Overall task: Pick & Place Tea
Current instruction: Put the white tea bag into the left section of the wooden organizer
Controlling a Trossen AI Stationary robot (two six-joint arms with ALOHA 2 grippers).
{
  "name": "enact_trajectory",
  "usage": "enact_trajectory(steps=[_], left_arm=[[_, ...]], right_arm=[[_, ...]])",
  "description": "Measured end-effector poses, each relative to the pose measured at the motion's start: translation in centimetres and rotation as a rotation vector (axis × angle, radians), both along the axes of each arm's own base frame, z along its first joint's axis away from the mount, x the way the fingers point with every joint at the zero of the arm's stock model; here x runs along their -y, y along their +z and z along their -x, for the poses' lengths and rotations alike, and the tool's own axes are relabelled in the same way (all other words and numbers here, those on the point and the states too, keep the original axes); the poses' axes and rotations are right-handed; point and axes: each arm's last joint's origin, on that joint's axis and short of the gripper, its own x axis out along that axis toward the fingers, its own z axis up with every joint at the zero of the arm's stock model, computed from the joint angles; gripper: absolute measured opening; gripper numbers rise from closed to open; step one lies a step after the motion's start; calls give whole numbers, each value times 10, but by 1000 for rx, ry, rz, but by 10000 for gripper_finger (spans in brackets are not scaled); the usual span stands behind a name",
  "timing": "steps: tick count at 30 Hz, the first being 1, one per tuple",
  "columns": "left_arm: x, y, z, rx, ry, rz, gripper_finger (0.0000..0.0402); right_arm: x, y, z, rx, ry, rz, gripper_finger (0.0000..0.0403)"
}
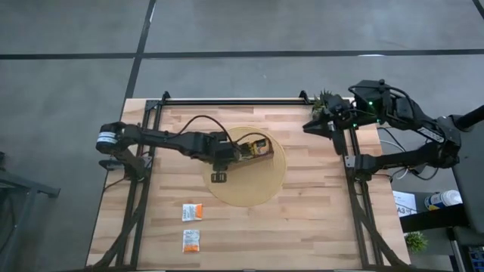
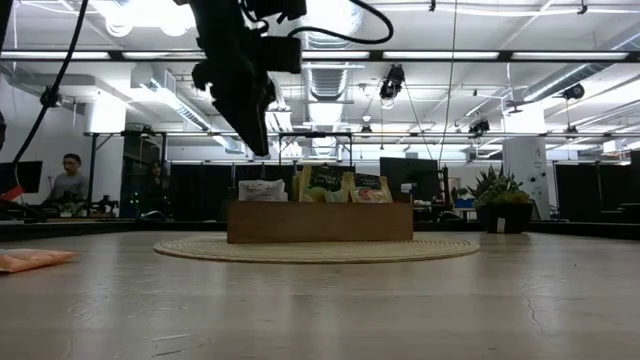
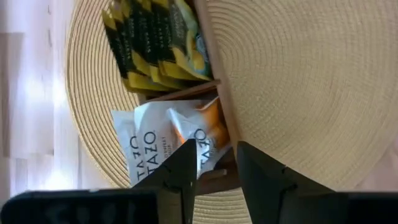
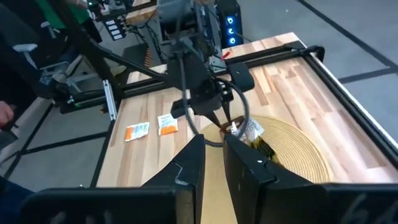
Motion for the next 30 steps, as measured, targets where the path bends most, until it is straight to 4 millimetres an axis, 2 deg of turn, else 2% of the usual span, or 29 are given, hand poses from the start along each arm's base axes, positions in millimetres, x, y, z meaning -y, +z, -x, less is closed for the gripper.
enact_trajectory(steps=[8, 15, 19, 22, 30], left_arm=[[-16, -4, -1, 26, 35, 64, 108], [-23, -8, -2, 35, 59, 87, 108], [-27, -7, -2, 54, 130, 127, 113], [-30, -5, -2, 66, 157, 151, 136], [-30, -8, 1, 34, 153, 171, 227]], right_arm=[[-1, 1, 4, 7, 2, 14, 57], [1, -10, 0, -31, -20, 15, 57], [1, -16, -2, -52, -20, 10, 57], [1, -17, -3, -52, -20, 10, 57], [2, -16, -3, -40, -43, 26, 57]])
